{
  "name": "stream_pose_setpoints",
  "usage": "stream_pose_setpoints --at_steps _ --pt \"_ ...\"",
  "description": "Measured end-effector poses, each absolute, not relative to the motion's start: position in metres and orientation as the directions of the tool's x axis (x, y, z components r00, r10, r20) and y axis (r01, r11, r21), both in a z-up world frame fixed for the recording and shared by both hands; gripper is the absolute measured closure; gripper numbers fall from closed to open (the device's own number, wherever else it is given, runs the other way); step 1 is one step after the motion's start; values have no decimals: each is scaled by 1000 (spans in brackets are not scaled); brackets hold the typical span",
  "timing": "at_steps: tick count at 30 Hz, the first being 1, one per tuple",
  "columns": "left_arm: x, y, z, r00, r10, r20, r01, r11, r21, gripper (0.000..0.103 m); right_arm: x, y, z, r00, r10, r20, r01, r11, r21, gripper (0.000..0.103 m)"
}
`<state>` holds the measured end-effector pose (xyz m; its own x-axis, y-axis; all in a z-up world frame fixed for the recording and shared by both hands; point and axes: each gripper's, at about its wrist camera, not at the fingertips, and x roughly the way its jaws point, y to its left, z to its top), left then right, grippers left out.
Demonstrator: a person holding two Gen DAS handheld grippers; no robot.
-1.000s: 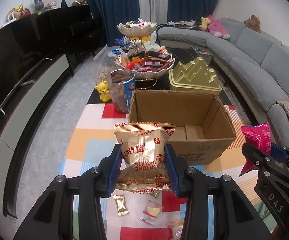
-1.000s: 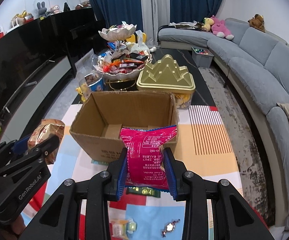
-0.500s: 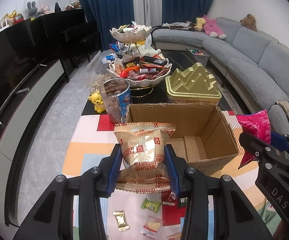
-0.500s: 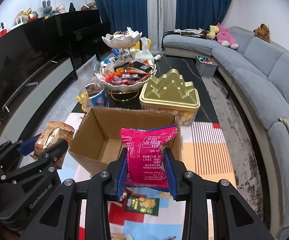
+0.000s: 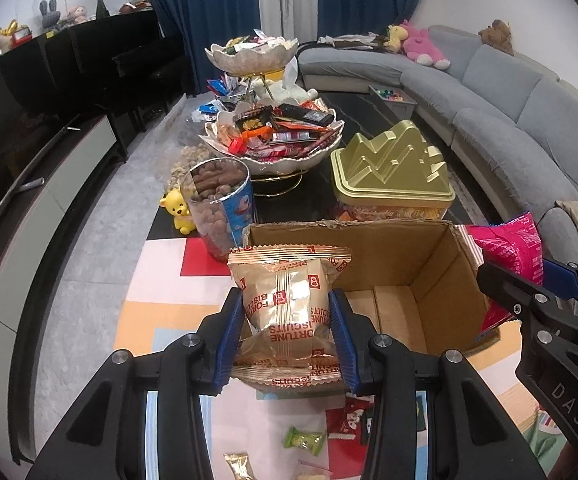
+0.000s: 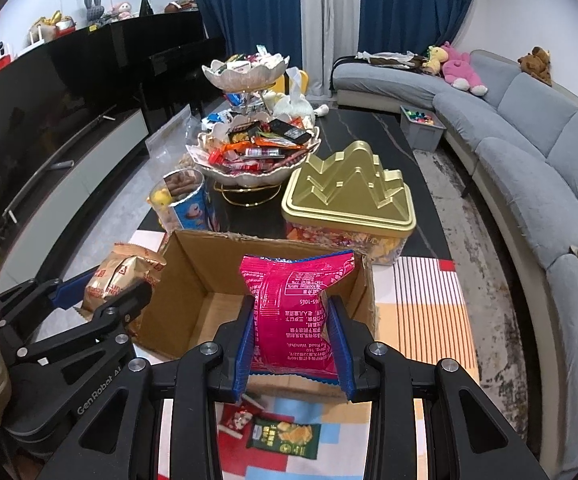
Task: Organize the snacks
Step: 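Carry gold pack with left tool while right tool carries pink pastry over box, then open left tool dropping gold pack while right tool releases pink pastry into box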
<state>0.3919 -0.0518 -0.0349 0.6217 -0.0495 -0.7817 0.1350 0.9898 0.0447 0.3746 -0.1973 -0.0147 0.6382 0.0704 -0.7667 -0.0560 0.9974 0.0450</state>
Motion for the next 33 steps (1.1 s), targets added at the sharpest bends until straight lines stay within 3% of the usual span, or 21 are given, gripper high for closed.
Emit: stream_pose_setpoints --at_steps 14,18,21,24,33 --pt "417 -53 -59 568 -63 -820 150 988 28 60 408 -199 -41 597 69 -799 -68 997 35 67" --pt "418 -52 -62 563 -67 -824 151 988 22 52 412 -199 -45 589 79 -804 -80 996 39 66" --pt "417 -49 -61 571 -54 -819 138 990 31 40 413 -199 -45 588 82 -805 -79 996 43 53" --pt "417 -46 -60 570 -49 -820 128 991 30 39 411 -199 -41 602 65 -796 -71 997 28 37" --pt "410 -40 -50 583 -39 -812 114 993 34 31 403 -199 -28 621 42 -783 -58 998 8 35"
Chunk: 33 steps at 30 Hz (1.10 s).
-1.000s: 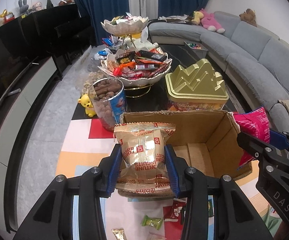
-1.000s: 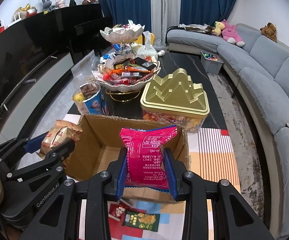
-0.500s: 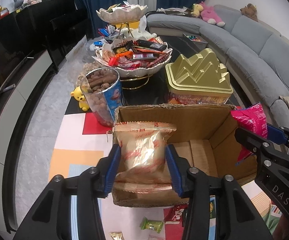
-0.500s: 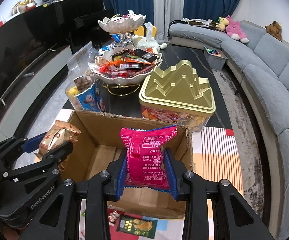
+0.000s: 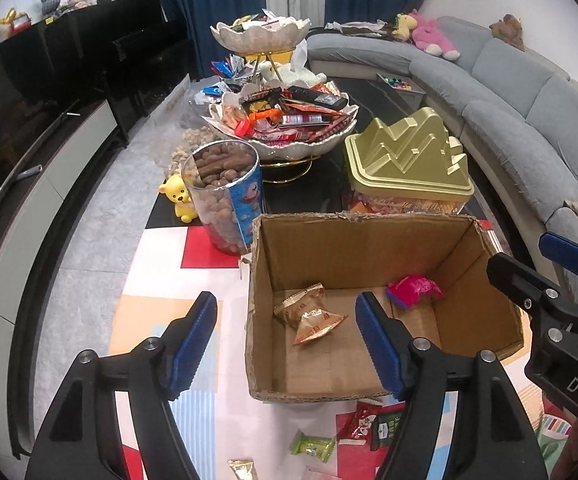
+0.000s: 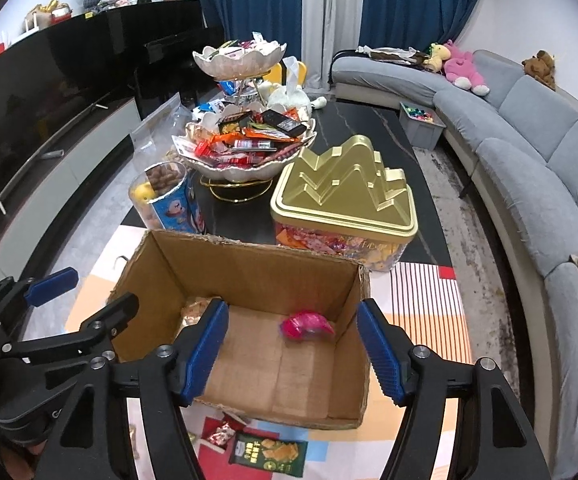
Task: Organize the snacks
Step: 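Open left tool dropping gold pack while right tool releases pink pastry into box, then withdraw both tools from the box back toward the remaining snacks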
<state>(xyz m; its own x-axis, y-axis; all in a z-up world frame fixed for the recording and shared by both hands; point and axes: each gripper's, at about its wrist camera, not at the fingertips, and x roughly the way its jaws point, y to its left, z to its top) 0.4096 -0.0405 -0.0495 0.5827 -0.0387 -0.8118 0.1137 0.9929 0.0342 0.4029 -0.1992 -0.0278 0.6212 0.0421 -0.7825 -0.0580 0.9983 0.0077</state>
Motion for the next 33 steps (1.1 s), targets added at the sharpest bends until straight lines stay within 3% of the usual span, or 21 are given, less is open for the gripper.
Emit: stream_pose_setpoints --at_steps 33 --pt "346 -37 -17 610 -50 -791 111 994 22 31 341 -211 3 668 31 -743 -22 1000 22 35"
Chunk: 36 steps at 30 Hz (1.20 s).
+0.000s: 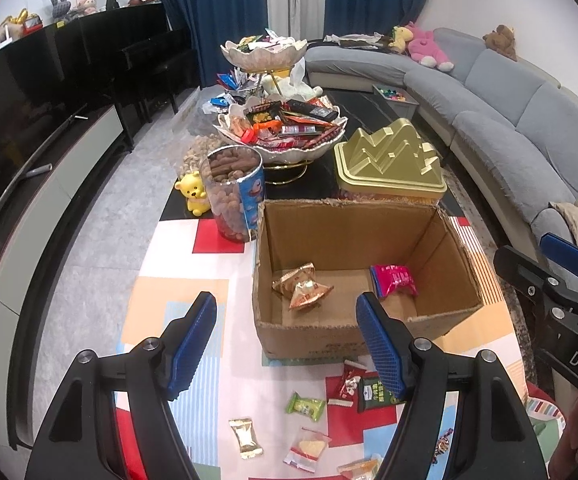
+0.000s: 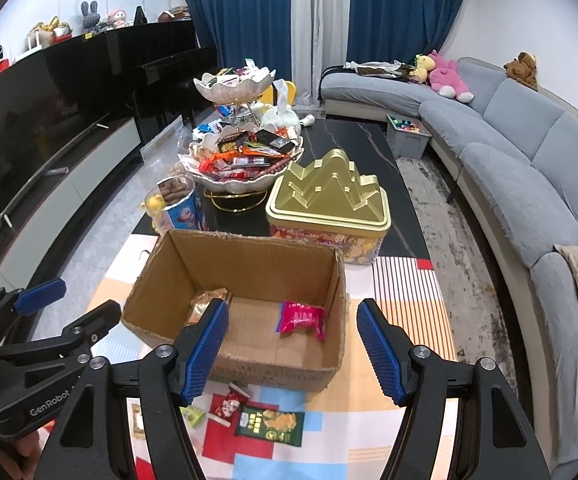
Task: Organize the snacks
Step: 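Withdraw both tools from the box back toward the remaining snacks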
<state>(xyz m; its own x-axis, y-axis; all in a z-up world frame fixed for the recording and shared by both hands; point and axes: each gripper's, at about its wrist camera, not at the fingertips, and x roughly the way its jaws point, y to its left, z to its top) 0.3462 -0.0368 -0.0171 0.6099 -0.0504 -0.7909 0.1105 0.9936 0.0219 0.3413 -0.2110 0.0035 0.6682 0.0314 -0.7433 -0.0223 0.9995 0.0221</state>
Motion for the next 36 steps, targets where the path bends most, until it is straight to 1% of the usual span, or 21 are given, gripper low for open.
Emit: stream_pose_setpoints --at_steps 18,36 --pt "307 -40 -27 607 -57 -793 153 987 46 31 304 -215 -6 653 -11 -758 13 1000 -3 35" --pt "265 -40 -62 560 -67 -826 215 974 66 31 266 -212 -33 612 1 -791 0 1000 2 35"
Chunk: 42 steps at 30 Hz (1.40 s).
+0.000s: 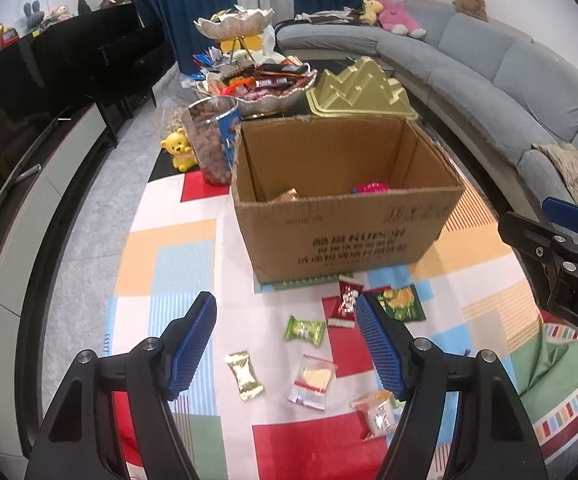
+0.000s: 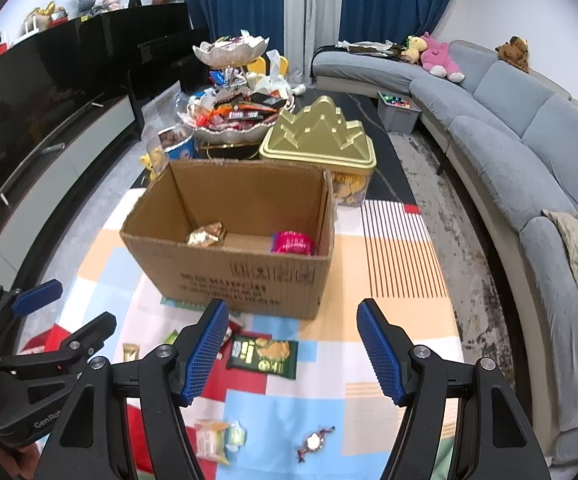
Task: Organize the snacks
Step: 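Withdraw both tools from the box back toward the remaining snacks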
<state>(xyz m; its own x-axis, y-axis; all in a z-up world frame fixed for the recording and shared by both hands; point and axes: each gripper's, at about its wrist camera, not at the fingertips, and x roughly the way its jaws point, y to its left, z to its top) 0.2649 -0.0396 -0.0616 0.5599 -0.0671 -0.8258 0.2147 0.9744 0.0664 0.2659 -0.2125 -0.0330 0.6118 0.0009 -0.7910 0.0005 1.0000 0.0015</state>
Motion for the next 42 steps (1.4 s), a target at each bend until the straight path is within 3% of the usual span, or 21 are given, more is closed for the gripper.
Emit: stream_pose_setpoints --at_steps 23,42 --pt "234 -40 -125 460 -72 -885 315 945 88 31 219 -200 -107 473 32 -881 -26 999 22 35" --pt "241 -34 -172 365 -105 -925 356 934 35 31 209 -185 -160 345 59 -937 -65 997 39 35"
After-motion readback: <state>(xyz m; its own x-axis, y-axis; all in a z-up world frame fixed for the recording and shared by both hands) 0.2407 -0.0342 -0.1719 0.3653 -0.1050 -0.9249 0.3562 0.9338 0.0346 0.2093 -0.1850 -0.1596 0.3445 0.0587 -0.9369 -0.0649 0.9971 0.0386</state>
